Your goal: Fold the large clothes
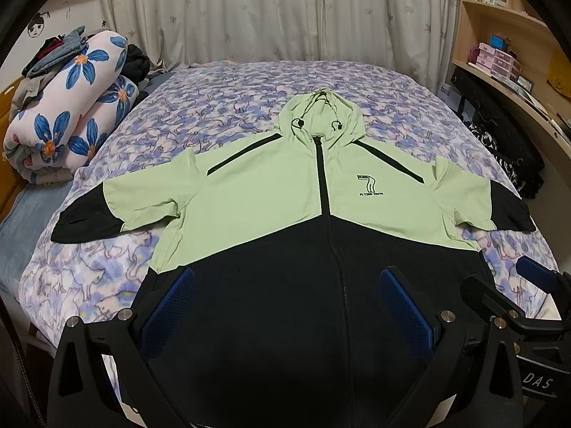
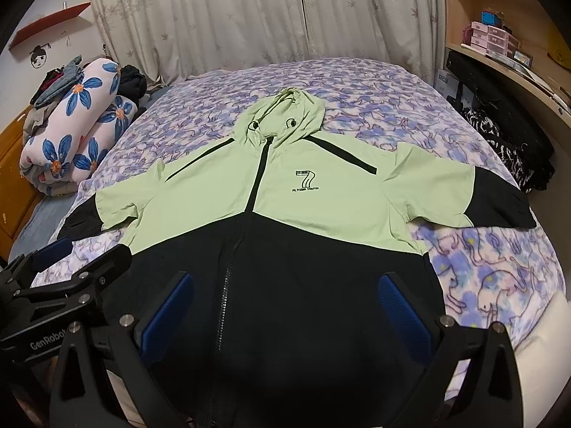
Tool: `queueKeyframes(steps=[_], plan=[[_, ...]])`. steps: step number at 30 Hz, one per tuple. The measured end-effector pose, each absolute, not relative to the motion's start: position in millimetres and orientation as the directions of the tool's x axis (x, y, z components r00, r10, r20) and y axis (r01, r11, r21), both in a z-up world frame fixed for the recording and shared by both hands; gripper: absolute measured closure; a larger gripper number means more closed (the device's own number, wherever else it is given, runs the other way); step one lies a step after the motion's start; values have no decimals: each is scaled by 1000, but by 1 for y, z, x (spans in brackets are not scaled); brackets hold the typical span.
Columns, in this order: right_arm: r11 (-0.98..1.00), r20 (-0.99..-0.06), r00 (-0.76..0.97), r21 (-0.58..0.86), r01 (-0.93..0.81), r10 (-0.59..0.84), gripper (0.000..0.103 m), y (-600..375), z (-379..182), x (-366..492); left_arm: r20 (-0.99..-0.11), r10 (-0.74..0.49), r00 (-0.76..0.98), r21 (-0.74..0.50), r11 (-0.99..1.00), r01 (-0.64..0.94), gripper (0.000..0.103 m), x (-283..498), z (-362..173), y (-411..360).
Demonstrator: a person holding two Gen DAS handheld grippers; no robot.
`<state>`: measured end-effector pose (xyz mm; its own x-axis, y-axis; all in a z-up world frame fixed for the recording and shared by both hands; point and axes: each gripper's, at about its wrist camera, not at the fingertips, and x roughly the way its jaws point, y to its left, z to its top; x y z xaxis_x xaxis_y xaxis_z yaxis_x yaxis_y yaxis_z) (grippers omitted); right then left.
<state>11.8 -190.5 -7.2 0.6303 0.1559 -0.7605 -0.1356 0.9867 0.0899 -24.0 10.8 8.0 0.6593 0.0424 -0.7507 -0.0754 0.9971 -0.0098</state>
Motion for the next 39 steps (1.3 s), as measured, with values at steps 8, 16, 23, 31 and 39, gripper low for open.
queueKeyframes(steps=[8, 16, 23, 31, 39], plan=[[986, -761, 628, 95, -135, 160, 0, -193, -11, 11, -752, 47, 658, -6, 997, -77, 1, -27, 7, 11], [986, -763, 626, 98, -135, 162, 0, -192, -12, 11, -756, 53, 652, 0, 997, -81, 1, -30, 4, 12], [985, -770, 616, 106, -133, 166, 0, -193, -24, 9, -767, 61, 639, 9, 996, -85, 1, -25, 1, 11], [985, -771, 614, 109, -134, 169, 0, -193, -26, 10, -766, 60, 640, 8, 996, -85, 1, -26, 0, 11], [985, -772, 613, 108, -132, 167, 0, -192, -24, 11, -768, 61, 638, 9, 996, -84, 1, -25, 0, 11]])
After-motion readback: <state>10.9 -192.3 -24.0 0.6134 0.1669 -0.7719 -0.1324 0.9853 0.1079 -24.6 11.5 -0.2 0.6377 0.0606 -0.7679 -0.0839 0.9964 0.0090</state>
